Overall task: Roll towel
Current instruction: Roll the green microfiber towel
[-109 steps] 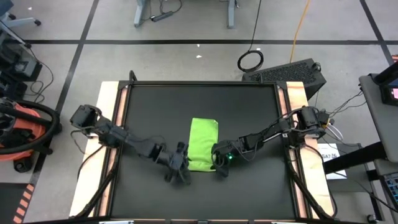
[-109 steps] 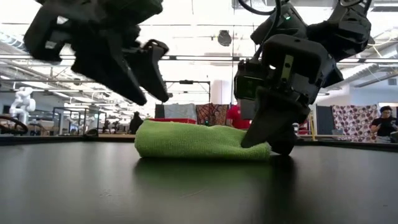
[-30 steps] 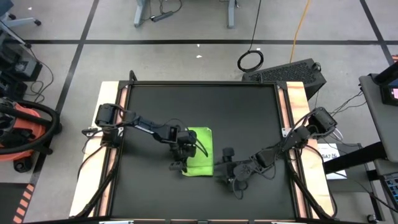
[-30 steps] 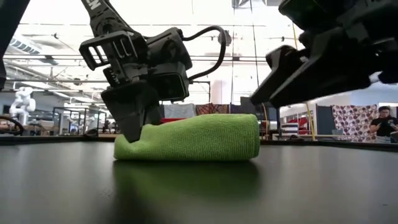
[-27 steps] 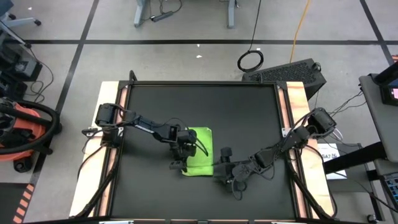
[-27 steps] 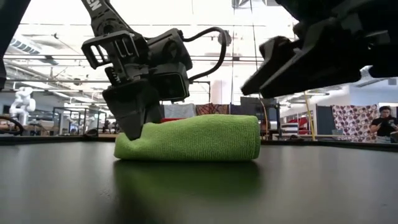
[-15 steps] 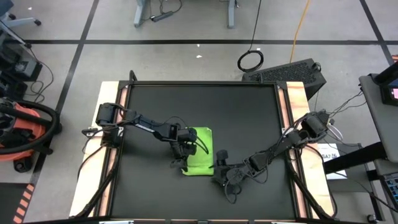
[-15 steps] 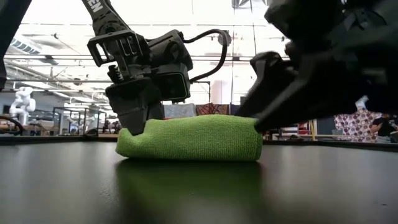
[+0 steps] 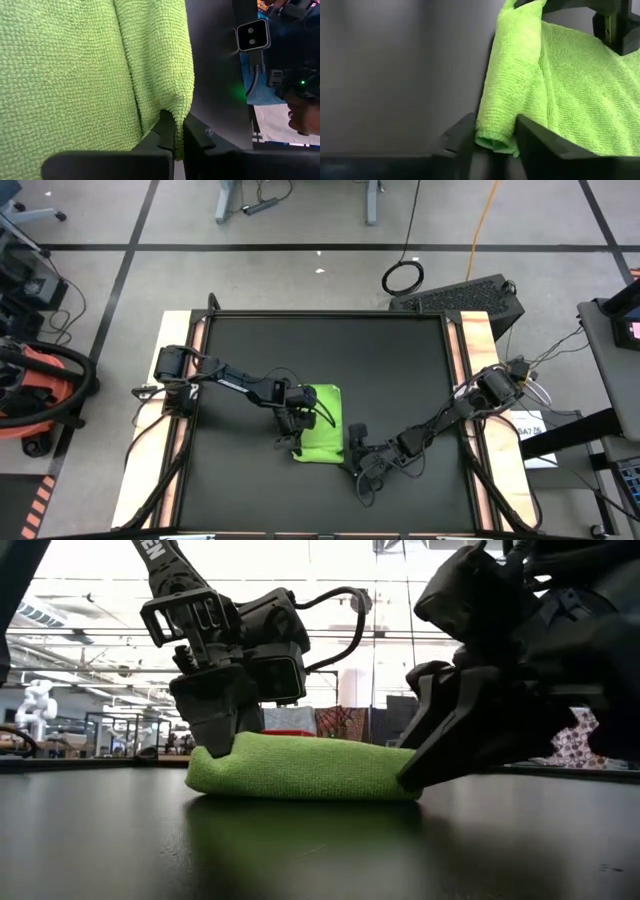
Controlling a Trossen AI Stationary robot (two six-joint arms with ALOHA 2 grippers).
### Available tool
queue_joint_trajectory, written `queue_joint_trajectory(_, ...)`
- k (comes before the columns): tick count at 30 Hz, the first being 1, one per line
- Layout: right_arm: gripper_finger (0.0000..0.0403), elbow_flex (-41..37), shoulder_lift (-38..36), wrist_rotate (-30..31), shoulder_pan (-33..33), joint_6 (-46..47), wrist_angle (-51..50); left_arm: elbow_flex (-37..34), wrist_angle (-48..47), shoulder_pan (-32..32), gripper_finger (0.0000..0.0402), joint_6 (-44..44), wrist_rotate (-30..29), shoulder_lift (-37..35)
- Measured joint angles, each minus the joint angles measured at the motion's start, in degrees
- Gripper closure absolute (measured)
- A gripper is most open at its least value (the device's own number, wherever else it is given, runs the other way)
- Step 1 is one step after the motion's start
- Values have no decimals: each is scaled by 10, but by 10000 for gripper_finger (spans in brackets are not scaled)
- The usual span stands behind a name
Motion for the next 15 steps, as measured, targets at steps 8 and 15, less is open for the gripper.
queue_joint_trajectory(8,393,0,3,-51,-23,100,6,0,0,0,385,-4,-3,0)
queue_joint_trajectory(15,397,0,3,-141,-61,179,7,-2,-5,-1,357,-3,-15,-10)
